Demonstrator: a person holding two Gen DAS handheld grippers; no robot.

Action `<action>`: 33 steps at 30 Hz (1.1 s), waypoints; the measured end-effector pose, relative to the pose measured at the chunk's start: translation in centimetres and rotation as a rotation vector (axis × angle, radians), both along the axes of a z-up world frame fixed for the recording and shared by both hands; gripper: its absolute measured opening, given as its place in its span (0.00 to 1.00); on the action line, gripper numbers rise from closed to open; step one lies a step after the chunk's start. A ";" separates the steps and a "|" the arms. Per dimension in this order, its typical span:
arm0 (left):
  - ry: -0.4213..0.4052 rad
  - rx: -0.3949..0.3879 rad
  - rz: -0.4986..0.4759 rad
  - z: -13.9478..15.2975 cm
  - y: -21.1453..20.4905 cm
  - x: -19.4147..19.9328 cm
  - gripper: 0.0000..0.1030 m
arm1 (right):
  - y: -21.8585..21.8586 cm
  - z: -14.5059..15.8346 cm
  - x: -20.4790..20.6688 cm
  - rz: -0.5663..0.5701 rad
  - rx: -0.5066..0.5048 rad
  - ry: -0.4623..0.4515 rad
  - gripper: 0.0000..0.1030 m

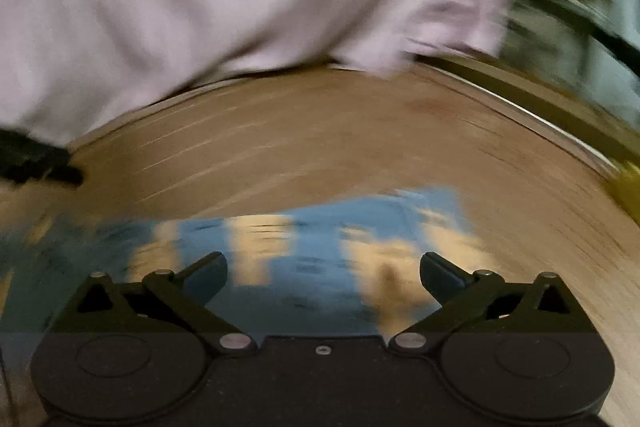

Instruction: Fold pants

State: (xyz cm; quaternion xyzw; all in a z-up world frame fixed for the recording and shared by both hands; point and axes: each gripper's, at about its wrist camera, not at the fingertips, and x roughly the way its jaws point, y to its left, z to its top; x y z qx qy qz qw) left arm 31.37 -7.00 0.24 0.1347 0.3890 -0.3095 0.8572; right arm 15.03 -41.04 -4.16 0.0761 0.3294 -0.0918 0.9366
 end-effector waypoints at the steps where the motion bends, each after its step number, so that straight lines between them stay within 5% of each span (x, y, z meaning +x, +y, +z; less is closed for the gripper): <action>1: -0.001 -0.011 -0.068 0.5 -1.8 0.1 0.75 | -1.3 0.0 -0.6 -0.050 0.015 0.003 0.99; 4: -0.013 -0.041 -0.231 1.4 -7.5 0.6 0.93 | -4.4 -0.4 -1.9 -0.155 0.022 0.025 0.99; 9: 0.079 -0.024 -0.477 0.8 -19.3 1.6 0.94 | -7.3 -1.1 -3.0 -0.193 0.102 0.010 0.98; 11: 0.106 -0.018 -0.533 -0.1 -23.4 1.5 0.90 | -7.7 -1.4 -3.1 -0.192 0.113 0.002 0.92; 15: 0.199 -0.013 -0.620 -2.4 -29.4 2.0 0.63 | -8.5 -1.8 -2.5 -0.207 0.132 0.015 0.75; 22: 0.249 -0.032 -0.704 -4.6 -32.5 0.8 0.33 | -9.8 -1.9 -3.1 -0.241 0.309 0.017 0.67; 28: 0.097 0.020 -0.750 -5.5 -32.1 -1.2 0.34 | -10.3 -2.3 -3.3 -0.263 0.383 0.023 0.60; 33: 0.097 0.007 -0.738 -5.7 -32.1 -1.2 0.36 | -10.9 -2.6 -3.5 -0.302 0.448 -0.003 0.48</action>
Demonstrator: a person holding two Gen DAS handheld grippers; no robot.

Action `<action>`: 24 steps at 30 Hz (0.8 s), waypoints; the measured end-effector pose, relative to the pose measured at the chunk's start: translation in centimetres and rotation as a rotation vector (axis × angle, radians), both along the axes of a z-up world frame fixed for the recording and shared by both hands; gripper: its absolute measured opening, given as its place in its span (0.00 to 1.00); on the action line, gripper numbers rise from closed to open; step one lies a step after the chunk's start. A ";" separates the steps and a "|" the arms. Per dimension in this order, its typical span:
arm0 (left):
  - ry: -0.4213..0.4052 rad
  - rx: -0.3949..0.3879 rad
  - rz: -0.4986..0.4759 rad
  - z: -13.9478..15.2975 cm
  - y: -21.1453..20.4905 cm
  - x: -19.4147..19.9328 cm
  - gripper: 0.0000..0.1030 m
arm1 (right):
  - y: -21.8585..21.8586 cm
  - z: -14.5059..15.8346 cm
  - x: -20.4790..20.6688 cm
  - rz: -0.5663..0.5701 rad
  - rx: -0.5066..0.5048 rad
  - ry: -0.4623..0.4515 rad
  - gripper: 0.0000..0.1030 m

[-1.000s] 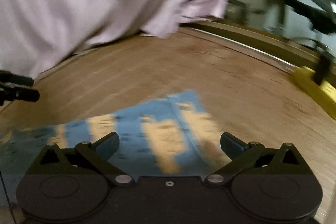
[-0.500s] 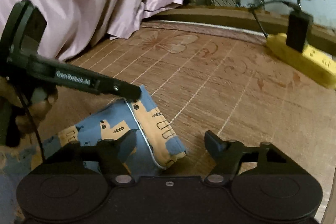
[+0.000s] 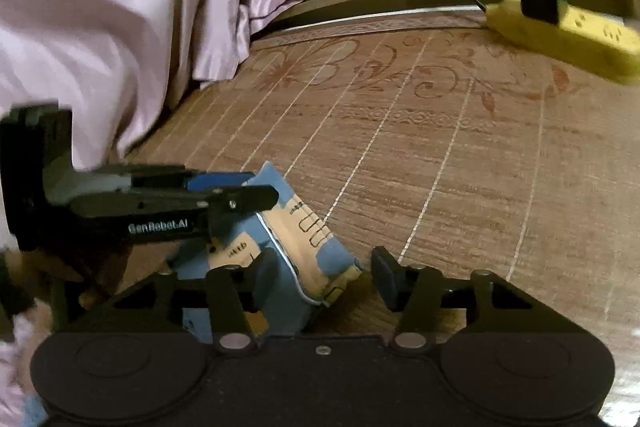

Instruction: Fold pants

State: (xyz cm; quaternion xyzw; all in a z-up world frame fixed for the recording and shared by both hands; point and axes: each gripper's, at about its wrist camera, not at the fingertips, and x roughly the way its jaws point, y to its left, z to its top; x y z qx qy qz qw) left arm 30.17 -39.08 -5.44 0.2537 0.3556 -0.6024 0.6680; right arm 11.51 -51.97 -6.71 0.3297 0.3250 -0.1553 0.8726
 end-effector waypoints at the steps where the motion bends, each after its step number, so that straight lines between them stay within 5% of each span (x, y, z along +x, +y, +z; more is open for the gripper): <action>1: 0.006 -0.002 0.006 0.1 0.0 0.1 0.36 | -0.2 -0.1 -0.1 -0.011 0.026 -0.007 0.46; 6: 0.008 -0.002 0.024 0.1 0.0 0.0 0.37 | -0.3 -0.3 0.0 -0.031 0.006 0.016 0.18; 9: 0.015 -0.010 0.048 0.1 0.1 0.0 0.37 | -0.2 -0.4 0.1 -0.039 0.012 0.019 0.13; 13: 0.038 -0.008 0.086 0.2 0.0 0.1 0.38 | 0.5 0.4 0.1 -0.015 -0.040 0.007 0.11; 17: 0.146 -0.039 0.163 0.8 0.7 1.6 0.39 | 2.5 2.0 0.4 0.060 -0.157 -0.032 0.11; 21: 0.245 -0.101 0.231 2.3 2.5 3.7 0.60 | 5.6 3.1 1.0 0.202 -0.327 -0.052 0.11; 24: 0.278 -0.114 0.247 3.2 3.6 4.6 0.62 | 7.8 3.1 1.5 0.312 -0.405 -0.045 0.10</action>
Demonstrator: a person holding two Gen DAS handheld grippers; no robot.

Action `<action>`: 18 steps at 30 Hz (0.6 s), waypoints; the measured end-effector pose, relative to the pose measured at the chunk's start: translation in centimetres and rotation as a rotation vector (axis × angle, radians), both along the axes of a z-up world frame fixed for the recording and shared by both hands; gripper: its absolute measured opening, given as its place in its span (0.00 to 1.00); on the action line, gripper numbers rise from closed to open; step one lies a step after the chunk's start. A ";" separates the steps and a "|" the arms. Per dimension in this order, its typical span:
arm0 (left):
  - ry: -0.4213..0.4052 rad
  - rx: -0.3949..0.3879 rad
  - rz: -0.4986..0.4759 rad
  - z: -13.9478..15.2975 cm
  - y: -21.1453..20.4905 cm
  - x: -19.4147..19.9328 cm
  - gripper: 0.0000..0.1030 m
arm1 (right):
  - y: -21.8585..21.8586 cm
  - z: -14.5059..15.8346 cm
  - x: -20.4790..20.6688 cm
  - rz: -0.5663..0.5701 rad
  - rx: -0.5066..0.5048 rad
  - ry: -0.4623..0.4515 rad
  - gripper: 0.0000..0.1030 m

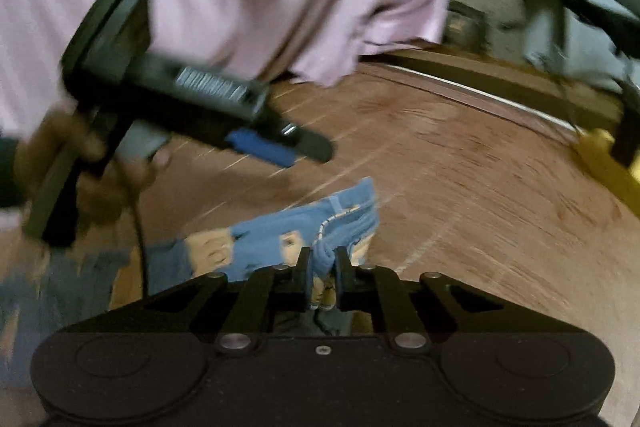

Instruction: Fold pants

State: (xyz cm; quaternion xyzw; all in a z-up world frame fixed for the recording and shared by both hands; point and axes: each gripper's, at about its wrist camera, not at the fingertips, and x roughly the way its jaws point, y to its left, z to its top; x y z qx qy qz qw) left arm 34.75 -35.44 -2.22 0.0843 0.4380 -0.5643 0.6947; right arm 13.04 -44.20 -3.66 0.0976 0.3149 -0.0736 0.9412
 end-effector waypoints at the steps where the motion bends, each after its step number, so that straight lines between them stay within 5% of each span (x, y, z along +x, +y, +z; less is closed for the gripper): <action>1: 0.025 -0.005 0.004 0.2 0.4 0.3 0.63 | 0.6 0.0 0.2 0.031 -0.024 0.008 0.10; 9: 0.257 0.013 0.078 -0.5 2.9 1.4 0.66 | 3.2 -0.9 0.5 0.183 -0.172 0.061 0.10; 18: 0.323 0.120 0.113 -0.6 1.1 -0.4 0.79 | 5.4 -1.5 0.6 0.281 -0.262 0.096 0.11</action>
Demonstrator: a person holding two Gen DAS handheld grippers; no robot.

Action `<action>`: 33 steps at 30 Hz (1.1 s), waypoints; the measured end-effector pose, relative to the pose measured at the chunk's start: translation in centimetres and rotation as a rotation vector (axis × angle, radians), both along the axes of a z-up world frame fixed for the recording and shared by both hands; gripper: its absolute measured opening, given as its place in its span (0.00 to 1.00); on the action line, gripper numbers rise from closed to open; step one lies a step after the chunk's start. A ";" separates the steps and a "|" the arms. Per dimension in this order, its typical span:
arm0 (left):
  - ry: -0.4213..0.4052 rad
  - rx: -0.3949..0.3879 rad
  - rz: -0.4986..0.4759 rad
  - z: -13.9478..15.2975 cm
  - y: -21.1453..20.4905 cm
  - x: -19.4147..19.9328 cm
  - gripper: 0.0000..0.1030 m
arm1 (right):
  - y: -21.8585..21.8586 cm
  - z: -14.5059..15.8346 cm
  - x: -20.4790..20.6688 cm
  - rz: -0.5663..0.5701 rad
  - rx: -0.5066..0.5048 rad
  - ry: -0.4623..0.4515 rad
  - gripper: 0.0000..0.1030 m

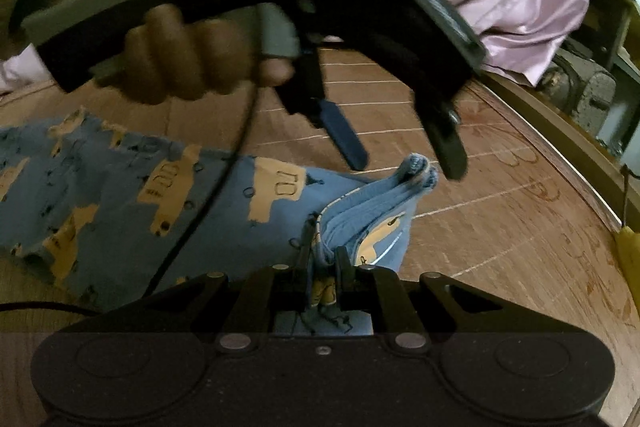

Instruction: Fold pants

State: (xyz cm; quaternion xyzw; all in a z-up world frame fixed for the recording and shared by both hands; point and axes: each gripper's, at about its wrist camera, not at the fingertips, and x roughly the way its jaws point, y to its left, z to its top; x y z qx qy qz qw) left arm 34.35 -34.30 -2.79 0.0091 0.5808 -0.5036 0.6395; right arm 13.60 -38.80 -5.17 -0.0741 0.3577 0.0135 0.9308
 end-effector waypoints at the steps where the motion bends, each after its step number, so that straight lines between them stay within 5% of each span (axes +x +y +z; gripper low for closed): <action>1: -0.017 0.024 -0.001 0.1 -0.5 -0.3 0.79 | 0.2 0.0 0.0 0.010 -0.003 0.003 0.11; 4: -0.055 0.096 0.009 0.3 -1.6 -1.0 0.68 | 0.6 -0.1 -0.1 0.040 -0.029 0.007 0.11; 9: 0.033 0.144 0.045 -0.2 -1.9 -0.9 0.54 | 0.8 -0.1 -0.1 0.055 -0.037 0.009 0.11; 13: 0.023 0.162 0.049 -0.2 -1.5 -1.0 0.24 | 0.6 -0.1 -0.1 0.057 -0.039 0.015 0.10; 18: 0.056 0.150 0.085 -0.2 -1.2 -0.8 0.07 | 0.5 0.8 -0.7 0.039 -0.051 0.006 0.10; 25: 0.040 0.162 0.089 0.1 -1.5 -1.1 0.12 | 1.1 0.6 -0.6 0.046 -0.055 0.023 0.10; 26: 0.045 0.166 0.080 0.0 -1.5 -1.1 0.18 | 1.3 0.5 -0.6 0.053 -0.058 0.027 0.10; 28: 0.057 0.180 0.059 -0.1 -1.6 -1.1 0.64 | 1.5 0.4 -0.4 0.063 -0.063 0.031 0.10; 33: 0.019 0.182 0.015 0.0 -1.9 -1.3 0.56 | 1.6 0.2 -0.4 0.079 -0.063 0.036 0.10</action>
